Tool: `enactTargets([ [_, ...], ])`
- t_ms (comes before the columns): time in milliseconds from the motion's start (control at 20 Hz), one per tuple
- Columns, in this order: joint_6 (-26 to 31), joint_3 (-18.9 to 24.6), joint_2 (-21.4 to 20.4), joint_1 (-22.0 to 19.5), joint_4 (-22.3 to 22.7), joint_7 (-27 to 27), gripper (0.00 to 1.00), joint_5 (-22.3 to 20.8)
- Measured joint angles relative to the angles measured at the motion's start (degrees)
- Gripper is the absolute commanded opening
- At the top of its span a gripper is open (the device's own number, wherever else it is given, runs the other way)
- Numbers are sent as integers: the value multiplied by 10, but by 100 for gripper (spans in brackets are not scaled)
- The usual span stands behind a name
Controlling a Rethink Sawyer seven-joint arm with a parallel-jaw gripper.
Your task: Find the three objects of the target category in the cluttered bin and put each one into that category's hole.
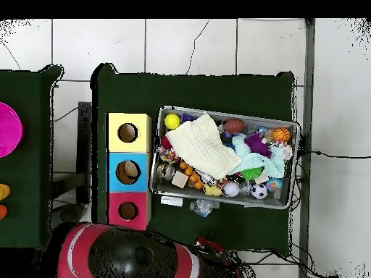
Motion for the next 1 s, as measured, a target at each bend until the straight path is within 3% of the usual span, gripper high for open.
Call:
enactTargets([
  [350, -22, 6, 3, -4, 7, 0, 0, 0],
  [800, -264, 6, 49, -4, -3, 0, 0, 63],
  [1000, -333, 6, 62, -4, -8, 0, 0, 83],
])
